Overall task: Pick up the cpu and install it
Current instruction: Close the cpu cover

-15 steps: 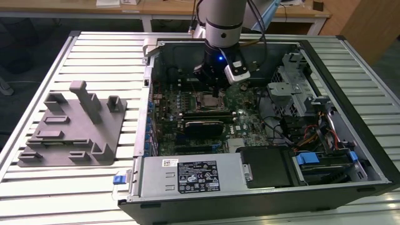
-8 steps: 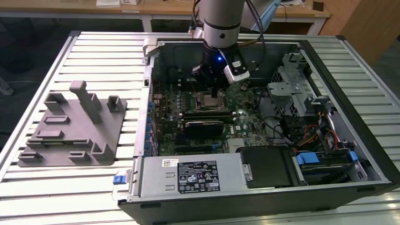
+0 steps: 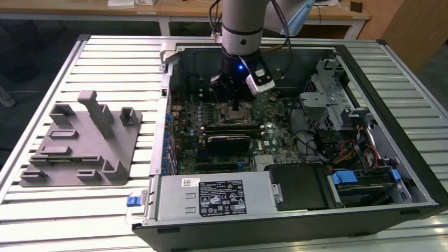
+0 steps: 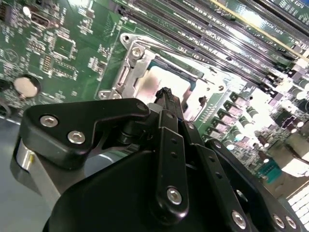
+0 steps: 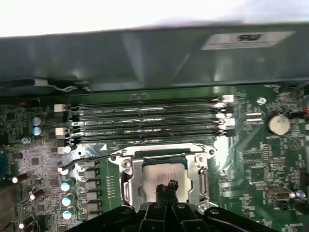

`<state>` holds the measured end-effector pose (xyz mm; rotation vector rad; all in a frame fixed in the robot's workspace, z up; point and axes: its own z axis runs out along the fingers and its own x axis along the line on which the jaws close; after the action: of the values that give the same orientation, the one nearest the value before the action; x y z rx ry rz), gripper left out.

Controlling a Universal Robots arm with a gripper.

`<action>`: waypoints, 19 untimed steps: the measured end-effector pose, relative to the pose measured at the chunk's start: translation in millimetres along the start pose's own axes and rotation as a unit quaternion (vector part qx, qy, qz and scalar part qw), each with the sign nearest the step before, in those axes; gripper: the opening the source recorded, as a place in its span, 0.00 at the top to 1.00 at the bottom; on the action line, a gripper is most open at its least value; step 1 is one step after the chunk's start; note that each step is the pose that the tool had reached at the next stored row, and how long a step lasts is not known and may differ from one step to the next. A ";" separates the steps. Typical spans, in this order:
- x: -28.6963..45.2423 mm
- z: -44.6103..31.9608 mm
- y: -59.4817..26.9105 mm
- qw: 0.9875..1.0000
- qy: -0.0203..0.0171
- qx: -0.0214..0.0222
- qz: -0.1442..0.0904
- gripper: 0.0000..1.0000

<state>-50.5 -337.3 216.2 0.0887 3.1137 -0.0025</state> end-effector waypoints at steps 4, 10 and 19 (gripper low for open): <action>4.8 2.3 -0.4 1.000 0.000 0.000 -0.015 0.89; 15.3 4.4 -0.9 1.000 0.000 -0.001 -0.028 0.89; 23.5 8.7 -1.4 0.999 0.000 -0.001 -0.042 0.89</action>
<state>-73.8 -337.4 206.9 -0.0408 3.1148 -0.0011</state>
